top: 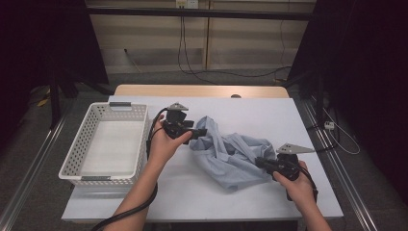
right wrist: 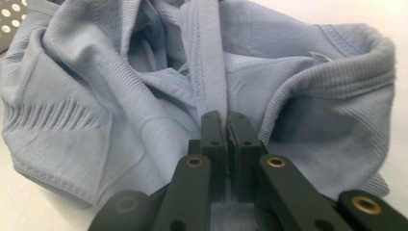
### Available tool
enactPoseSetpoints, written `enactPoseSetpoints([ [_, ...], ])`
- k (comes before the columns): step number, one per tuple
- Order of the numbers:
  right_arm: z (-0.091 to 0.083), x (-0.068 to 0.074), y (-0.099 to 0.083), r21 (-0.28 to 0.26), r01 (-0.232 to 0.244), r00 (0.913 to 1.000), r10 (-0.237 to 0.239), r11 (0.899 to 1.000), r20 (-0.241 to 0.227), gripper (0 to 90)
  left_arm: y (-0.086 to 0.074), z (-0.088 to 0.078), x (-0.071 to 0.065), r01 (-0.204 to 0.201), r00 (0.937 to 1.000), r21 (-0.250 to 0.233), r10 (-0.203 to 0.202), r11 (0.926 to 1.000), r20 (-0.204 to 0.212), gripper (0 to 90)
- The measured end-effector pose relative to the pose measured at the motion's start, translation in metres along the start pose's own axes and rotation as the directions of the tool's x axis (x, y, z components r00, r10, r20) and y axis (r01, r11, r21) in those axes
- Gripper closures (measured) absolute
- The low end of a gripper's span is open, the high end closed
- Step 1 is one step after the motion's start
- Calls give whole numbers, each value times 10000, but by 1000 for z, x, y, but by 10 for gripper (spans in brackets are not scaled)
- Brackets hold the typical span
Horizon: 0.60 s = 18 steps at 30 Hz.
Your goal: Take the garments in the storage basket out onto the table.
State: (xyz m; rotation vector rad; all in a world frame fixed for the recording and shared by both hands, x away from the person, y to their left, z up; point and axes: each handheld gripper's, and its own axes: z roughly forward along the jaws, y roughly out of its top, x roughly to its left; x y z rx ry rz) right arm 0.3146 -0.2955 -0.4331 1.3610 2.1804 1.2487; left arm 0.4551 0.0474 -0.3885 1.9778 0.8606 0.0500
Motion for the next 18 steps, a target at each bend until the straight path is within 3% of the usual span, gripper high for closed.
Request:
enactPoseSetpoints([
  [10,3,0,0,-16,62,10000,-62,10000,14,872,9,23,0,151,9998,16,-151,9999,142,251],
  [18,4,0,1,-44,96,10000,-96,9999,-14,870,15,43,3,262,9996,593,-268,9979,96,269],
])
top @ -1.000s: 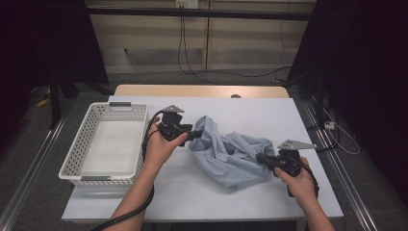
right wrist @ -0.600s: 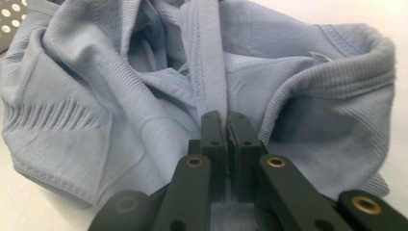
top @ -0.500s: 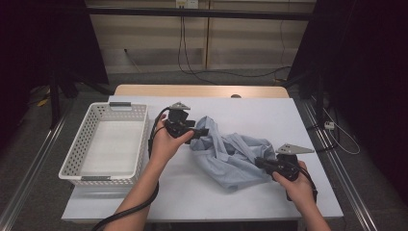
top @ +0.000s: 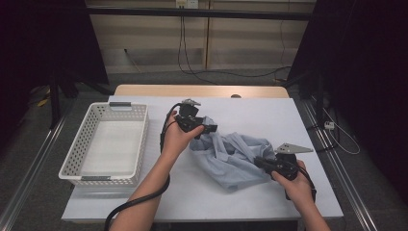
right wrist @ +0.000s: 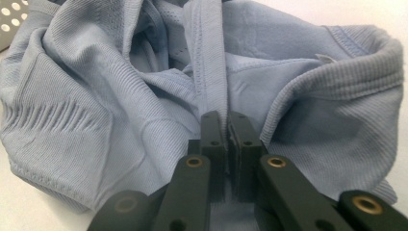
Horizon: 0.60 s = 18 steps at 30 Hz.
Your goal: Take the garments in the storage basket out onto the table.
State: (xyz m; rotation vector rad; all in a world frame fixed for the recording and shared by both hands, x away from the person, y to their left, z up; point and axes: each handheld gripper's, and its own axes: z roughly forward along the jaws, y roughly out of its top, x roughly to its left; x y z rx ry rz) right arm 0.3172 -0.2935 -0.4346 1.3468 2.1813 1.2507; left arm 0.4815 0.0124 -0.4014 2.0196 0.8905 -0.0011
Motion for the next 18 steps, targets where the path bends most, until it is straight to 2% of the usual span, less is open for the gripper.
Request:
enactPoseSetpoints([
  [2,0,0,0,-2,-4,10000,4,10000,18,869,-3,6,1,147,9996,131,-150,9998,242,301],
  [3,0,0,0,4,-11,10000,11,10000,20,869,-5,8,1,213,9989,302,-225,9993,408,357],
  [5,0,0,1,-11,-35,10000,35,10000,39,869,-9,12,0,132,9990,332,-146,9994,417,423],
  [7,-1,0,1,-42,-44,10000,44,10000,42,869,-12,13,-2,131,9979,613,-170,9980,629,569],
  [8,-1,0,1,-65,-39,10000,39,10000,61,869,-13,13,-3,62,9969,627,-111,9980,782,600],
  [10,-2,0,2,-92,-70,10000,71,9999,63,870,-15,10,-6,186,9943,682,-256,9975,1038,747],
  [11,-2,-1,2,-113,-55,9999,56,9999,86,869,-15,8,-7,184,9936,690,-259,9974,1096,779],
  [14,-3,-1,3,-175,-73,9999,75,9998,121,869,-17,-1,-11,132,9924,549,-198,9984,1214,821],
  [18,-5,-2,4,-293,-123,9998,128,9995,163,868,-18,-16,-16,-109,9918,210,81,9997,1274,826],
])
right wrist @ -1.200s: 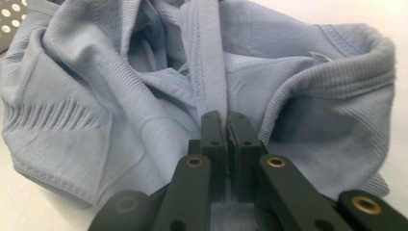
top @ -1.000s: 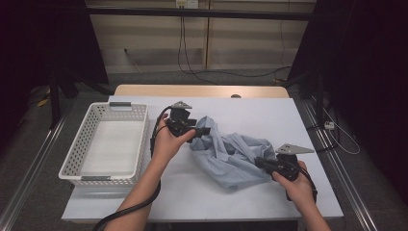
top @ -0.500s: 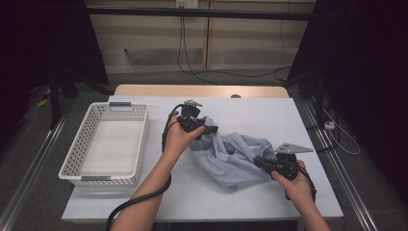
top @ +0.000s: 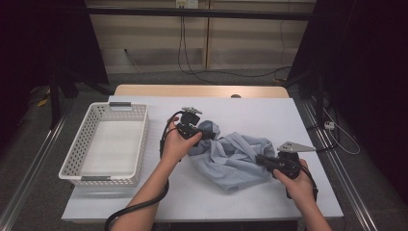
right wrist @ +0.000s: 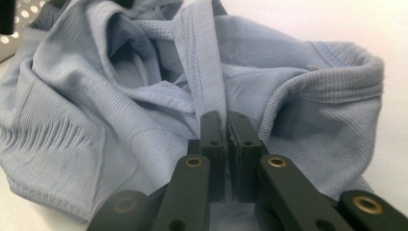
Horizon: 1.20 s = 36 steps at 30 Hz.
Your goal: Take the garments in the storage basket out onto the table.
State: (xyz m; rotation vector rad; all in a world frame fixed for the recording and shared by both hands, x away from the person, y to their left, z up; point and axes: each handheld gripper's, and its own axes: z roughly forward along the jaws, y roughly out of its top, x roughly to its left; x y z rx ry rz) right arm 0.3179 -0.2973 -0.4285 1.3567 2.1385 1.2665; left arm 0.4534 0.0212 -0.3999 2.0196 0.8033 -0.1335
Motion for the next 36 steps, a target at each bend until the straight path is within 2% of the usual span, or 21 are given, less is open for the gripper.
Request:
enactPoseSetpoints([
  [4,-2,1,3,-198,-25,10000,26,9998,95,871,-2,-13,-9,-206,9997,-351,211,9992,151,825],
  [8,-7,1,9,-357,51,9999,-45,9993,158,873,-7,-19,-16,-412,9986,-151,417,9990,328,825],
  [13,-23,-3,13,-555,47,9998,-37,9984,180,874,-16,-24,-21,-444,9986,5,444,9990,298,827],
  [15,-23,-4,9,-449,8,9998,0,9990,179,873,-21,-24,-21,-381,9989,61,380,9993,269,827],
  [20,-9,-1,0,104,241,9992,-244,9997,318,862,-28,-21,-20,-294,9993,270,287,9992,255,827],
  [29,1,7,17,43,438,9975,-440,9990,560,683,-33,-20,-17,-208,9993,385,197,9990,308,827],
  [33,4,12,28,-11,418,9972,-416,9991,623,462,-33,-21,-18,-235,9992,408,222,9989,330,827],
  [36,6,16,35,37,672,9957,-673,9977,632,399,-33,-21,-17,-227,9992,368,214,9991,349,827],
])
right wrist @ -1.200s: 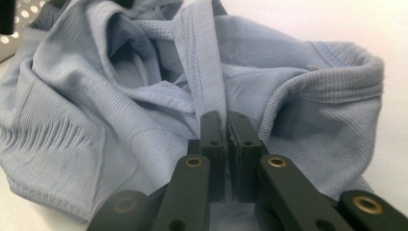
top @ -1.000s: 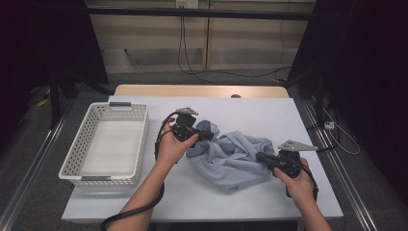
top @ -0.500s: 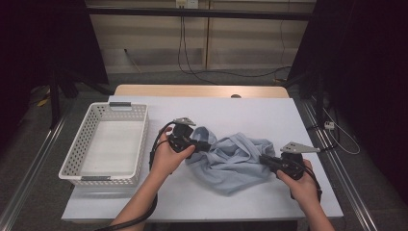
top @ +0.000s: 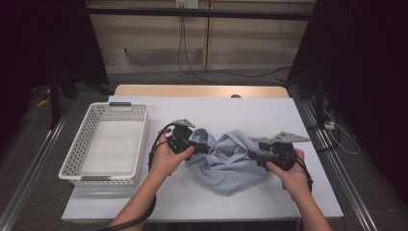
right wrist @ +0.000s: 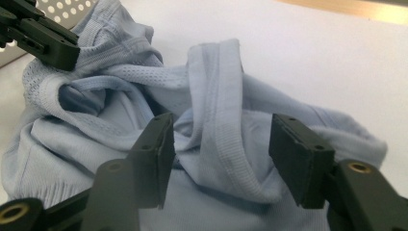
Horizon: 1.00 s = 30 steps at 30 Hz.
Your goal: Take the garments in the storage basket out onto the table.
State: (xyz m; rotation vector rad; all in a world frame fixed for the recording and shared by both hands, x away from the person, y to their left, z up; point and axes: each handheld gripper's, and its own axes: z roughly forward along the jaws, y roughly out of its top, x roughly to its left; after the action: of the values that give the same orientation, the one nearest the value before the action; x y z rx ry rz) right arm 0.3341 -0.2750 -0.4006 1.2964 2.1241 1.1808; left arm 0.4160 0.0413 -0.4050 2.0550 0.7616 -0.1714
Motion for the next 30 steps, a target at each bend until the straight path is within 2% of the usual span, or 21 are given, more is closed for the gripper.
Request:
enactPoseSetpoints([
  [2,1,1,5,-32,-33,10000,33,10000,71,346,0,0,0,12,10000,-2,-12,10000,-10,827],
  [7,5,-1,17,-66,-18,9991,21,10000,414,301,0,0,0,-19,10000,-9,19,10000,-19,827],
  [13,22,-1,31,76,-61,9990,58,10000,437,302,0,-1,2,26,10000,19,-26,10000,-10,827],
  [21,46,-1,48,509,142,9974,-177,9986,693,317,0,-2,3,6,10000,-30,-7,10000,-54,827],
  [26,59,-2,52,569,-103,9978,65,9983,659,345,0,-2,3,-23,9999,-39,22,10000,-102,827],
  [30,67,-3,55,441,-491,9976,468,9978,513,368,0,-2,3,-25,9999,-13,24,10000,-109,827],
])
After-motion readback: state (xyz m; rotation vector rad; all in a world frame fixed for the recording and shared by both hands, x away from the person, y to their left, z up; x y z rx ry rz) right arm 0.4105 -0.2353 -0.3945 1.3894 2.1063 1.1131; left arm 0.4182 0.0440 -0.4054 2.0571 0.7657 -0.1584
